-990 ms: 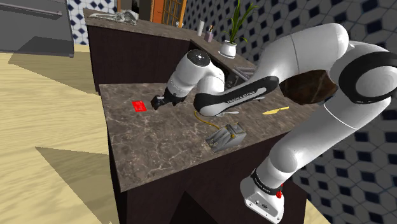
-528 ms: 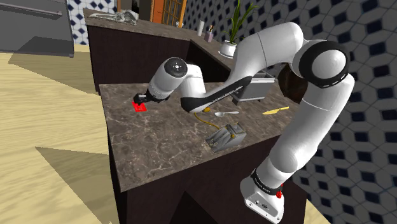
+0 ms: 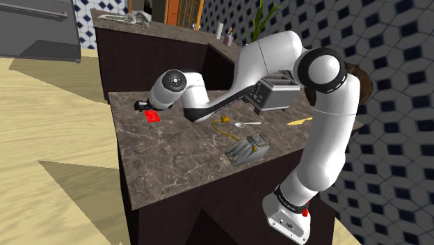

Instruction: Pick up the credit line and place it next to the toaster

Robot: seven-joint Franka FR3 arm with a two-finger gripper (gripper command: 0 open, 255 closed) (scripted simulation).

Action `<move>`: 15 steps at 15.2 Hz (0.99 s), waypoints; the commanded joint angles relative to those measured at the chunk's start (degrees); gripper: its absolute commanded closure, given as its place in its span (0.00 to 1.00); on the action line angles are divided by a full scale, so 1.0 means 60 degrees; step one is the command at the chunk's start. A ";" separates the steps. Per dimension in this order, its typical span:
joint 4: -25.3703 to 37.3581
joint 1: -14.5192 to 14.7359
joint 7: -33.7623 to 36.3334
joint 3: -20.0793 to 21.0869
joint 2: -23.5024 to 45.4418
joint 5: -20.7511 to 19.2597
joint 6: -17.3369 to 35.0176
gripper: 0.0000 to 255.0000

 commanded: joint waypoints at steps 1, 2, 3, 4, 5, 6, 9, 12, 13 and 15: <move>0.0201 0.0042 0.0099 -0.0128 0.0296 -0.0244 0.0050 0.00; 0.0298 0.0064 0.0129 -0.0179 0.0428 -0.0334 0.0064 0.00; 0.0355 0.0077 0.0146 -0.0208 0.0504 -0.0384 0.0072 0.00; 0.0354 0.0077 0.0146 -0.0208 0.0503 -0.0385 0.0072 0.00; 0.0355 0.0077 0.0146 -0.0208 0.0503 -0.0385 0.0072 0.00; 0.0355 0.0077 0.0146 -0.0208 0.0503 -0.0384 0.0072 0.00; 0.0355 0.0077 0.0146 -0.0208 0.0503 -0.0384 0.0072 0.00; 0.0354 0.0077 0.0145 -0.0208 0.0502 -0.0383 0.0072 1.00; 0.0354 0.0077 0.0145 -0.0208 0.0502 -0.0383 0.0072 1.00; 0.0344 0.0075 0.0145 -0.0205 0.0491 -0.0379 0.0073 1.00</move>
